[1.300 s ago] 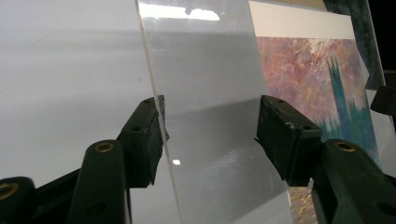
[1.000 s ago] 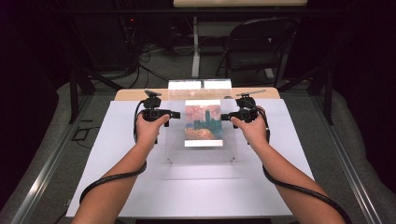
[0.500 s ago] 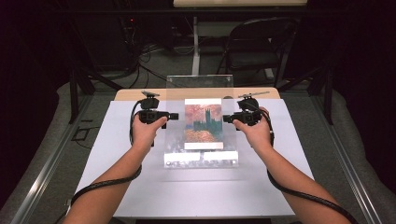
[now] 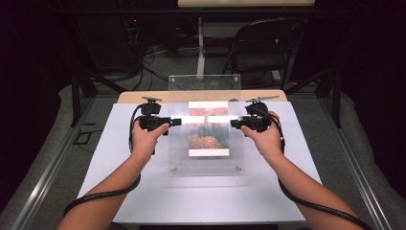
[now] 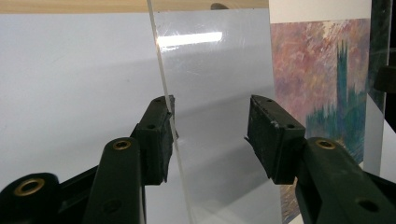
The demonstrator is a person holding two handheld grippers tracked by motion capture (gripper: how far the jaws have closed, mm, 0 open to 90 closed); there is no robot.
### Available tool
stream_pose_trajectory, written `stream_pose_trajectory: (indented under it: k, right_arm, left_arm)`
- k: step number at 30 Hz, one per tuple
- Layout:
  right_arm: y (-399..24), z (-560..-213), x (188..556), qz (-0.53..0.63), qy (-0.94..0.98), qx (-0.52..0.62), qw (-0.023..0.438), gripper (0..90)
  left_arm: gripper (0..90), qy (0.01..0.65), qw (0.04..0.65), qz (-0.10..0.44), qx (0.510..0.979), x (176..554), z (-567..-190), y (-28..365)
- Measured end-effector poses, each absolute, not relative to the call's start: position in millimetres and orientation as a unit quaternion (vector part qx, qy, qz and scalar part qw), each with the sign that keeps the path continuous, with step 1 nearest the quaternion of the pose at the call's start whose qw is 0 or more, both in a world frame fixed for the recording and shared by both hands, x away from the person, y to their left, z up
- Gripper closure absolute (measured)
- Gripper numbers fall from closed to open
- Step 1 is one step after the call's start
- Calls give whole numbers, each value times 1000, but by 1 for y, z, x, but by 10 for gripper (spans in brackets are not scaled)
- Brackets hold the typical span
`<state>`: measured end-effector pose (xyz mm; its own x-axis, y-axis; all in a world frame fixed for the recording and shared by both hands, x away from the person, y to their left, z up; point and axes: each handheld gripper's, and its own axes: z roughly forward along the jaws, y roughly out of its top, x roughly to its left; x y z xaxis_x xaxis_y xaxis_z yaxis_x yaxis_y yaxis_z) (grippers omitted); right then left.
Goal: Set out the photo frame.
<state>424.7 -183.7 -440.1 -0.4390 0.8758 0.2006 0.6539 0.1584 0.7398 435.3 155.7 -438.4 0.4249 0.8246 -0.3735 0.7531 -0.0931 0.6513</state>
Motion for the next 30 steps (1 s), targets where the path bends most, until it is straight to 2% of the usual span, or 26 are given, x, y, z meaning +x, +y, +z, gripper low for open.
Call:
stream_pose_trajectory:
  k: [30]
  right_arm:
    - [-190, -422, 383, 415, 760, 478, 148, 544]
  left_arm:
    - [611, 493, 427, 55, 756, 394, -422, 166]
